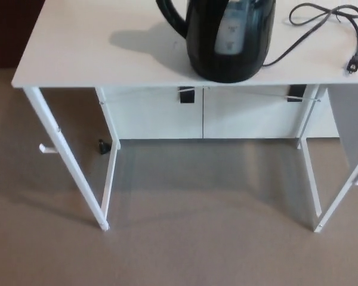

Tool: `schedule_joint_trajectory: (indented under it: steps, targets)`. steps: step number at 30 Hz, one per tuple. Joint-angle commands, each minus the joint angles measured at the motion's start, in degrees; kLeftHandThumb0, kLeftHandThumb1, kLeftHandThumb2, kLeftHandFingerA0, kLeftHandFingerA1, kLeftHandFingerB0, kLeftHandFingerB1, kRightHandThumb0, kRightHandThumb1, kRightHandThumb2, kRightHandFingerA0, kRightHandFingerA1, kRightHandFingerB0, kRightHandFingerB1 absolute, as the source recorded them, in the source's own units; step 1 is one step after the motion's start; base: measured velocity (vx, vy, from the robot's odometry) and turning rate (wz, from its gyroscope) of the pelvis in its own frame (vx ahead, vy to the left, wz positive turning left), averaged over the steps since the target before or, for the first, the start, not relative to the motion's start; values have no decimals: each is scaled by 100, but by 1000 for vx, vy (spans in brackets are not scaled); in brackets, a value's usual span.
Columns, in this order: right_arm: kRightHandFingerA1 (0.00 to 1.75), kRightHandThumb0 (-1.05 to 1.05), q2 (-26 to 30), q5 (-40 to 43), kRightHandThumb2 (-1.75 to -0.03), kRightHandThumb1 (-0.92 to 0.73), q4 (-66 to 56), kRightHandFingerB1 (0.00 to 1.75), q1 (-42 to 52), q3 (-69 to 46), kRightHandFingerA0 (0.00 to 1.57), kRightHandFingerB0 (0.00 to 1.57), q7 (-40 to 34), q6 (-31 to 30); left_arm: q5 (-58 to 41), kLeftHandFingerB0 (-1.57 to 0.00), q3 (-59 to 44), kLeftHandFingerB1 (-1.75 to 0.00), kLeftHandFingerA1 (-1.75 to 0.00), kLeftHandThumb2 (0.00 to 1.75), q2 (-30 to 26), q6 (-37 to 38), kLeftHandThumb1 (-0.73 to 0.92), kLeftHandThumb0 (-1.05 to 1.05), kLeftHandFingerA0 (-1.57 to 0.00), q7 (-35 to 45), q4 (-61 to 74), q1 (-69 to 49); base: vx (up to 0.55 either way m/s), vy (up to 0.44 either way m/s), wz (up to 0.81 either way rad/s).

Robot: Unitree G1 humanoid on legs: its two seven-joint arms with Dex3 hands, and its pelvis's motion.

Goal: The robot walk towards a table in front and uses its left hand to pick up the pot from the base and places it on the table

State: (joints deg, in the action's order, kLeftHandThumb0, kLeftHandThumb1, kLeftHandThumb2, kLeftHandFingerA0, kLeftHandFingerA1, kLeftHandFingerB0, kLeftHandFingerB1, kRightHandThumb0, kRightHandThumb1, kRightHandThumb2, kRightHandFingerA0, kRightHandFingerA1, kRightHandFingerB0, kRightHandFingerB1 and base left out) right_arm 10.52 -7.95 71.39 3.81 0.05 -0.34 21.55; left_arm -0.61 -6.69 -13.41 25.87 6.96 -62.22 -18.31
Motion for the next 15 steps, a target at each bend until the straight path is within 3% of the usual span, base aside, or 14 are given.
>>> schedule_joint_trajectory:
  steps: [1,8,15]
  targets:
    - [58,-19,-34,-30,-88,-43,22,50,-34,19,31,16,-75,-14,21,-20,-54,-29,-35,58,-121,209,61,-6,-22,-20,8,-18,236,113,-9]
    - [58,-18,-39,-65,-87,-43,-4,50,58,41,32,17,-66,28,111,-21,4,-29,-34,59,-171,230,62,-8,-22,-84,14,-120,368,130,0]
    - [60,-18,-41,-100,-88,-43,9,50,53,67,35,18,-142,61,32,-20,-44,-29,-34,59,-183,229,62,-7,-21,15,17,-86,131,-35,7]
